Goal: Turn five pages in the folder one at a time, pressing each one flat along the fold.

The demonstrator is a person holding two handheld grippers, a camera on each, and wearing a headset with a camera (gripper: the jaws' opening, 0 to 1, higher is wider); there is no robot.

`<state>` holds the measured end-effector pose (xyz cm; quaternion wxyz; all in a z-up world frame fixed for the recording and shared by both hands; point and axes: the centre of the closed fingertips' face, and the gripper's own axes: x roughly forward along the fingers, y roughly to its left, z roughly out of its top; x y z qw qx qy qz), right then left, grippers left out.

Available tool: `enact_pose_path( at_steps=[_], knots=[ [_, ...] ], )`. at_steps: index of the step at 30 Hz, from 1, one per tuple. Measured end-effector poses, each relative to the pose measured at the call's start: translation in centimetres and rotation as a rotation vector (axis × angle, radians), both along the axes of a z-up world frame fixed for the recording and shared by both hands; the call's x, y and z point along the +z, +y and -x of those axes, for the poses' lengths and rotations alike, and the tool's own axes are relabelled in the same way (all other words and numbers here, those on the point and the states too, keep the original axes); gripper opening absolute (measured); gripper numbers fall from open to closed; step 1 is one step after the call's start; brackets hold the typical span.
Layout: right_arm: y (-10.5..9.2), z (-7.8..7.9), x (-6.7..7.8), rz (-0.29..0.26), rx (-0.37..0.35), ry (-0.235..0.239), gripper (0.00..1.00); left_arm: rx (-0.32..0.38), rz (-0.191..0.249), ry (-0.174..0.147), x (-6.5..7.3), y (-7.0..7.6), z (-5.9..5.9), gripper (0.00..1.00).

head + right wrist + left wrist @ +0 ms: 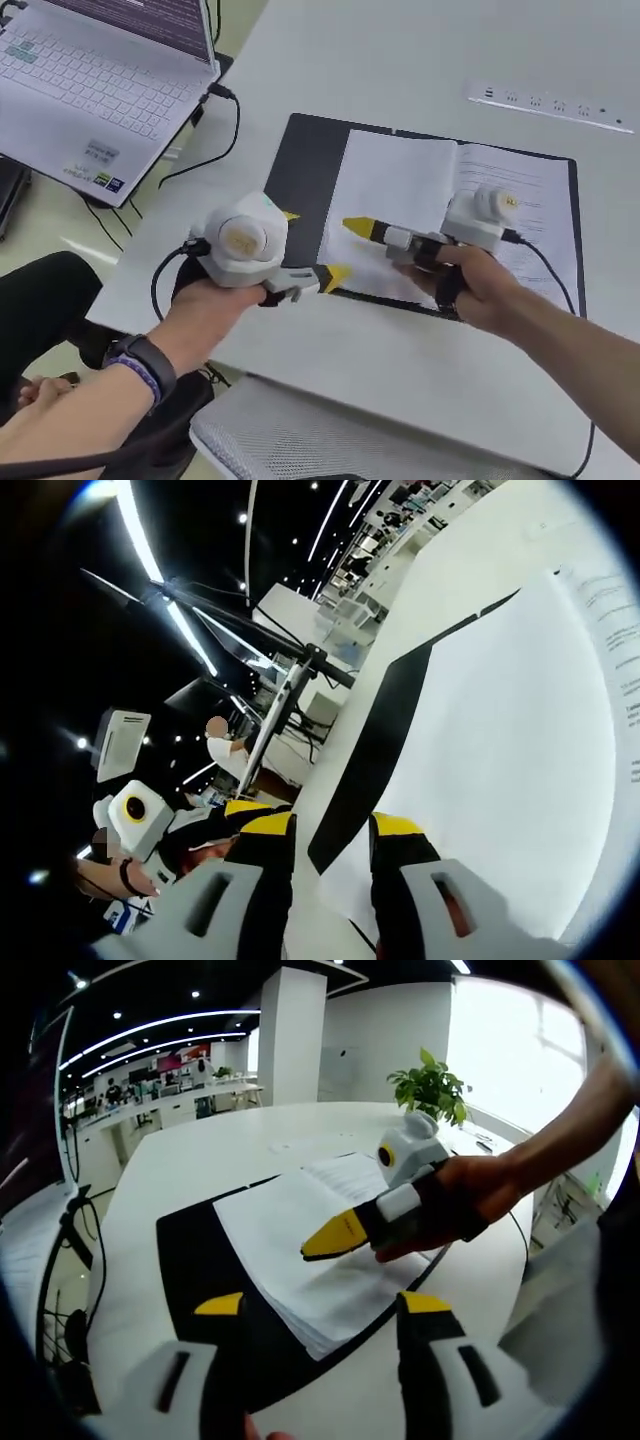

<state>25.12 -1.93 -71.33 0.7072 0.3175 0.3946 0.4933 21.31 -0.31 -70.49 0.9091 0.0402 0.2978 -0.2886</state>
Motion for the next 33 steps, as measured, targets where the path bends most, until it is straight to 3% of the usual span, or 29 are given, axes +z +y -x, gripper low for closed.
enact_pose_path(
  at_steps=[10, 13, 22, 30, 33],
  knots=[
    [-2.9, -2.2, 0.2, 0.022, -0.051, -0.03, 0.24, -0.053, 0.013, 0.025, -1.7, -2.1, -1.2, 0.41],
    [-3.9, -2.9, 0.0, 0.024, -0.073, -0.026, 0.24, -0.059, 0.011, 0.049, -2.8, -2.3, -1.1, 0.32],
    [-6.4, -4.2, -0.1, 0.04, -0.119, -0.041, 0.21, -0.055, -0.004, 0.111, -5.9, -2.2, -0.6, 0.19],
    [-7.8, -5.6, -0.9, 0.051, -0.14, -0.046, 0.19, -0.042, -0.088, 0.142, -8.0, -1.1, -0.2, 0.01],
    [-8.1, -6.1, -1.1, 0.062, -0.145, -0.058, 0.18, -0.038, -0.109, 0.15, -8.8, -0.8, -0.1, 0.0]
  ],
)
